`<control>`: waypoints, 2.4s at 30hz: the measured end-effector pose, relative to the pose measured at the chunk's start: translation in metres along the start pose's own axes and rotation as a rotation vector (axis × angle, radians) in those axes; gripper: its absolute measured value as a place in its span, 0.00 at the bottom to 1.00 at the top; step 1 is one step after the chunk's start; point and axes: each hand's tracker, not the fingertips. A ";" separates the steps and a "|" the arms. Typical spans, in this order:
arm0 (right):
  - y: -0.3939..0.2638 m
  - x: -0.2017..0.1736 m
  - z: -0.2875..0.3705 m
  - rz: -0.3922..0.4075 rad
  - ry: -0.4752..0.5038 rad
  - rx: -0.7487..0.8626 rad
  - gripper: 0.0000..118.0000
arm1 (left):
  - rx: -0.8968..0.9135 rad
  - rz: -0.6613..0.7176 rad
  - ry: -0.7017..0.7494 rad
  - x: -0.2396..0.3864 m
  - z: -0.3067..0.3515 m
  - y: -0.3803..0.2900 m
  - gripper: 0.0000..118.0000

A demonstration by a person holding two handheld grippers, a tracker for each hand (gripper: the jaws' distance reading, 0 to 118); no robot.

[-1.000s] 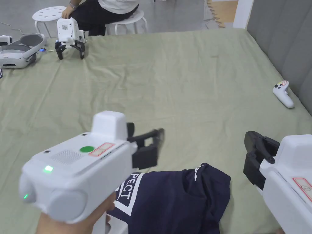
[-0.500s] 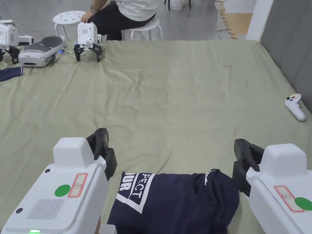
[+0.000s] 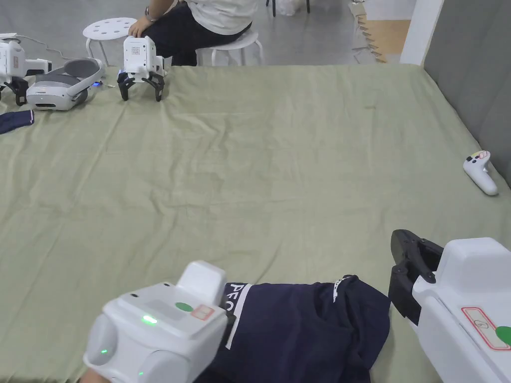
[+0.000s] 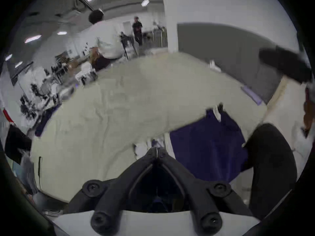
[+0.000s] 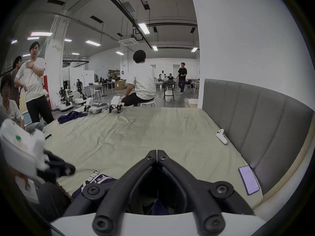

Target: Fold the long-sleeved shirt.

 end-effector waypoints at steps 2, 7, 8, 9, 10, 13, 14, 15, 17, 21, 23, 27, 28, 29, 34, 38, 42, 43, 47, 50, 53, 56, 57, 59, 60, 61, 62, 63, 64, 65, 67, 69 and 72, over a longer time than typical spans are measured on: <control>-0.002 0.005 0.001 -0.008 -0.013 -0.004 0.00 | -0.029 -0.009 0.018 0.020 -0.024 -0.006 0.02; -0.004 0.020 0.008 -0.028 -0.039 -0.009 0.00 | -0.131 -0.049 -0.013 0.065 -0.073 -0.014 0.02; -0.005 0.022 0.009 -0.031 -0.045 -0.010 0.00 | -0.124 -0.076 -0.002 0.073 -0.073 -0.013 0.02; -0.006 0.025 0.010 -0.032 -0.053 -0.011 0.00 | -0.110 -0.090 0.000 0.080 -0.071 -0.012 0.02; -0.007 0.028 0.011 -0.035 -0.059 -0.011 0.00 | -0.101 -0.080 -0.021 0.083 -0.070 -0.009 0.02; -0.010 0.033 0.010 -0.051 -0.071 -0.021 0.00 | -0.073 -0.167 0.041 0.104 -0.071 -0.003 0.02; -0.011 0.034 0.010 -0.054 -0.071 -0.024 0.00 | -0.059 -0.151 0.026 0.108 -0.069 0.000 0.02; -0.012 0.034 0.010 -0.053 -0.072 -0.027 0.00 | -0.056 -0.129 -0.036 0.111 -0.069 0.003 0.02; -0.014 0.034 0.011 -0.053 -0.072 -0.031 0.00 | -0.077 -0.114 -0.064 0.119 -0.076 0.007 0.02; -0.015 0.035 0.011 -0.052 -0.067 -0.038 0.00 | -0.049 -0.066 -0.143 0.124 -0.084 0.017 0.02; -0.015 0.035 0.009 -0.054 -0.065 -0.042 0.00 | -0.007 -0.002 -0.194 0.118 -0.078 0.024 0.02; -0.004 0.035 0.012 -0.055 -0.058 -0.016 0.00 | 0.421 0.108 -0.140 0.071 0.013 0.044 0.02; -0.001 0.034 0.012 -0.055 -0.058 0.002 0.00 | 0.543 0.122 -0.018 0.060 0.037 0.049 0.02; 0.002 0.033 0.011 -0.057 -0.059 0.016 0.00 | 0.626 0.125 0.112 0.049 0.054 0.053 0.02; 0.023 0.018 0.007 -0.034 -0.039 0.075 0.00 | 0.869 0.212 0.370 0.003 0.109 0.046 0.02; 0.039 0.009 0.008 -0.010 -0.022 0.113 0.00 | 0.975 0.272 0.383 -0.013 0.122 0.016 0.02; 0.036 0.000 0.004 0.002 0.000 0.106 0.00 | 0.947 0.331 0.410 -0.021 0.120 -0.004 0.02; 0.033 -0.002 0.004 0.005 0.006 0.097 0.00 | 0.922 0.332 0.413 -0.021 0.117 -0.006 0.02; 0.027 -0.006 0.002 0.020 0.037 0.075 0.00 | 0.894 0.320 0.407 -0.022 0.111 -0.013 0.02; 0.027 0.003 -0.010 -0.024 0.266 -0.010 0.00 | 0.847 0.316 0.347 -0.029 0.107 -0.012 0.02; 0.007 0.024 -0.041 -0.234 0.598 -0.188 0.00 | 0.777 0.335 0.262 -0.041 0.098 -0.015 0.02; -0.038 0.032 -0.085 -0.464 0.856 -0.395 0.00 | 0.692 0.368 0.180 -0.056 0.084 -0.020 0.02; -0.057 0.033 -0.096 -0.484 0.816 -0.412 0.00 | 0.660 0.370 0.163 -0.059 0.078 -0.023 0.02; -0.086 0.031 -0.118 -0.548 0.842 -0.535 0.00 | 0.592 0.383 0.094 -0.070 0.064 -0.028 0.02; -0.099 0.030 -0.127 -0.557 0.805 -0.574 0.00 | 0.568 0.409 0.063 -0.074 0.058 -0.031 0.02; -0.111 0.027 -0.131 -0.537 0.763 -0.617 0.00 | 0.527 0.414 0.035 -0.078 0.050 -0.033 0.02; -0.118 0.026 -0.135 -0.491 0.712 -0.644 0.00 | 0.493 0.417 0.024 -0.080 0.043 -0.035 0.02; -0.123 0.026 -0.136 -0.444 0.689 -0.650 0.00 | 0.465 0.413 0.020 -0.083 0.035 -0.038 0.02; -0.127 0.026 -0.138 -0.429 0.649 -0.678 0.00 | 0.429 0.401 0.015 -0.084 0.027 -0.039 0.02; -0.129 0.026 -0.138 -0.409 0.612 -0.703 0.00 | 0.388 0.389 0.003 -0.086 0.020 -0.040 0.02; -0.128 0.023 -0.135 -0.307 0.538 -0.708 0.00 | 0.339 0.377 -0.009 -0.087 0.005 -0.041 0.02; -0.127 0.017 -0.136 -0.264 0.468 -0.748 0.00 | 0.257 0.356 -0.064 -0.090 -0.012 -0.036 0.02; -0.124 0.007 -0.139 -0.237 0.463 -0.748 0.00 | 0.091 0.334 -0.221 -0.099 -0.045 -0.031 0.38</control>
